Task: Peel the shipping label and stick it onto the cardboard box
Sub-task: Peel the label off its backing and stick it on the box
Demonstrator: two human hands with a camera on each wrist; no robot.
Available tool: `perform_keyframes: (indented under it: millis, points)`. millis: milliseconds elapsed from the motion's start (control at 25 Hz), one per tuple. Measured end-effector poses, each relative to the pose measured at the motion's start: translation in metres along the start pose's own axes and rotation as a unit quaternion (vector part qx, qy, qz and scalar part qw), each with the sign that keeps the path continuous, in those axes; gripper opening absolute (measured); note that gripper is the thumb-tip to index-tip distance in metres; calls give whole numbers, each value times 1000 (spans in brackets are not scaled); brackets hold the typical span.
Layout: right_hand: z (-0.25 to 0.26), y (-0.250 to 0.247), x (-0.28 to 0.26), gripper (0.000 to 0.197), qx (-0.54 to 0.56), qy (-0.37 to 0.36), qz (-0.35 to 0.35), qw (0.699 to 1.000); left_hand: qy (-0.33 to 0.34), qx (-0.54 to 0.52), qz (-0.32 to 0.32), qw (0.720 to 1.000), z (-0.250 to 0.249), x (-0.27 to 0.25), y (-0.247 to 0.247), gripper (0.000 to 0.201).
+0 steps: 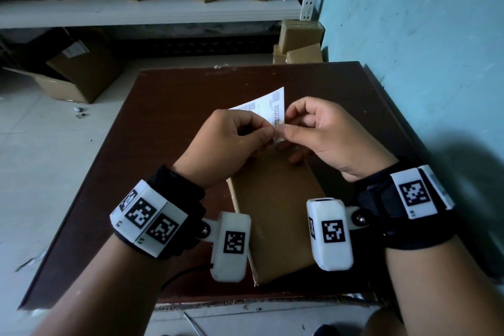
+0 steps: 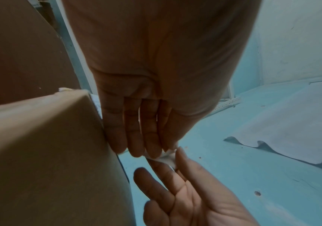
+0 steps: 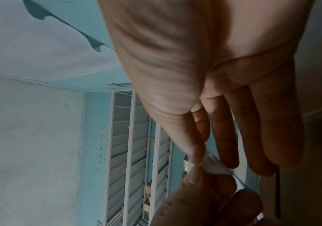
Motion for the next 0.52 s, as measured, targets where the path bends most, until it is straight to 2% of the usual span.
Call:
perform_keyframes:
  millis: [200,520]
  points:
    - [3,1,-3,36,31,7,16,999,-9,-18,-12,1000,2,1,1,14]
    - [3,-3,-1,30,36,27,-34,998,-10,-21,-15,1000,4,3,2,16]
Point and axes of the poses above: each hand's wrist, its own x-axis towards the middle knuckle, its own y-axis out of the palm, z = x × y, the point moved 4 cm from there along x, towards the middle knuckle, and after that the axes turned 5 degrees about y, right-handed, at the moved point
